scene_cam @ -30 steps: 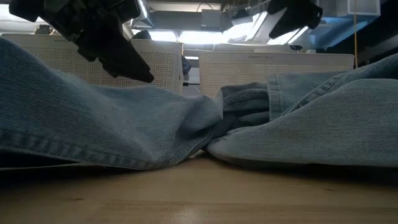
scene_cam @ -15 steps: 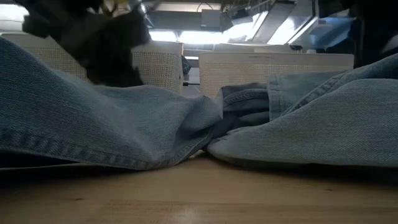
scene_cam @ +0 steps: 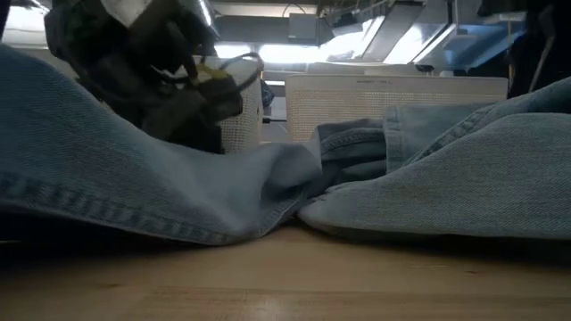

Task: Sort clothes
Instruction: Put the light blue pants into the left white bin

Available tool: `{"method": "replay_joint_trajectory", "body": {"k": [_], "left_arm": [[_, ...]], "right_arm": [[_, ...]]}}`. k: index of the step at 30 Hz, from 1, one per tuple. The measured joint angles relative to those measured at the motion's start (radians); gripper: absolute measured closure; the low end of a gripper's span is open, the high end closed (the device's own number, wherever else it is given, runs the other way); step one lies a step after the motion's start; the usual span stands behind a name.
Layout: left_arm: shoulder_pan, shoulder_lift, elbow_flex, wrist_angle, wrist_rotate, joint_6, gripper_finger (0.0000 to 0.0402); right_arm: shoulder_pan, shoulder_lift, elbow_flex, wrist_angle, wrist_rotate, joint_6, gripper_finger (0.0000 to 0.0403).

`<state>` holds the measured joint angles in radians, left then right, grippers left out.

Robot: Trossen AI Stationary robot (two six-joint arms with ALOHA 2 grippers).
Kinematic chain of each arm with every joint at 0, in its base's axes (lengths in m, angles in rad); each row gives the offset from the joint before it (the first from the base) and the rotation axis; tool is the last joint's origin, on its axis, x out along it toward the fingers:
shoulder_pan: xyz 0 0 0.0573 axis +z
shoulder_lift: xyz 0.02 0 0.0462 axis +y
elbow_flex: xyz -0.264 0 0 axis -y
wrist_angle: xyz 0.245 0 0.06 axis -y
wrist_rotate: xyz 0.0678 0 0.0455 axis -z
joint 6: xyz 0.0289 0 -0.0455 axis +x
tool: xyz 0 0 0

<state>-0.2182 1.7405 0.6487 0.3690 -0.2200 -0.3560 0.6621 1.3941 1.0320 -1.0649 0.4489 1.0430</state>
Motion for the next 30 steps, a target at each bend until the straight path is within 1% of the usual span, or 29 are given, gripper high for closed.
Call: {"method": "replay_joint_trajectory", "body": {"k": [2,5,7,9,12,16,20,25,27,30], "left_arm": [[0.005,0.030,0.000,0.040,0.015,0.013,0.0243],[0.005,0.058,0.000,0.075,0.019,0.028,0.0243],[0.005,0.067,0.000,0.092,0.023,0.040,0.0243],[0.005,0.069,0.000,0.095,0.023,0.044,0.0243],[0.006,0.069,0.000,0.095,0.024,0.046,0.0243],[0.006,0.069,0.000,0.094,0.024,0.046,0.0243],[0.006,0.069,0.000,0.093,0.024,0.045,0.0243],[0.006,0.069,0.000,0.093,0.025,0.040,0.0243],[0.006,0.069,0.000,0.094,0.024,0.041,0.0243],[0.006,0.069,0.000,0.096,0.025,0.041,0.0243]], "right_arm": [[-0.001,0.001,-0.054,0.104,-0.018,-0.032,0.0026],[-0.002,0.001,-0.105,0.235,-0.074,-0.089,0.0026],[-0.003,0.002,-0.107,0.249,-0.114,-0.108,0.0026],[-0.003,0.001,-0.086,0.226,-0.155,-0.111,0.0026],[-0.001,0.000,-0.037,0.193,-0.184,-0.126,0.0026],[-0.001,0.000,0.000,0.229,-0.223,-0.170,0.0026],[-0.001,0.018,0.002,0.289,-0.200,-0.181,0.0026],[-0.001,0.119,0.002,0.308,-0.189,-0.194,0.0026],[-0.001,0.164,0.002,0.320,-0.146,-0.218,0.0026],[0.000,0.231,0.002,0.318,-0.051,-0.246,0.0026]]}}
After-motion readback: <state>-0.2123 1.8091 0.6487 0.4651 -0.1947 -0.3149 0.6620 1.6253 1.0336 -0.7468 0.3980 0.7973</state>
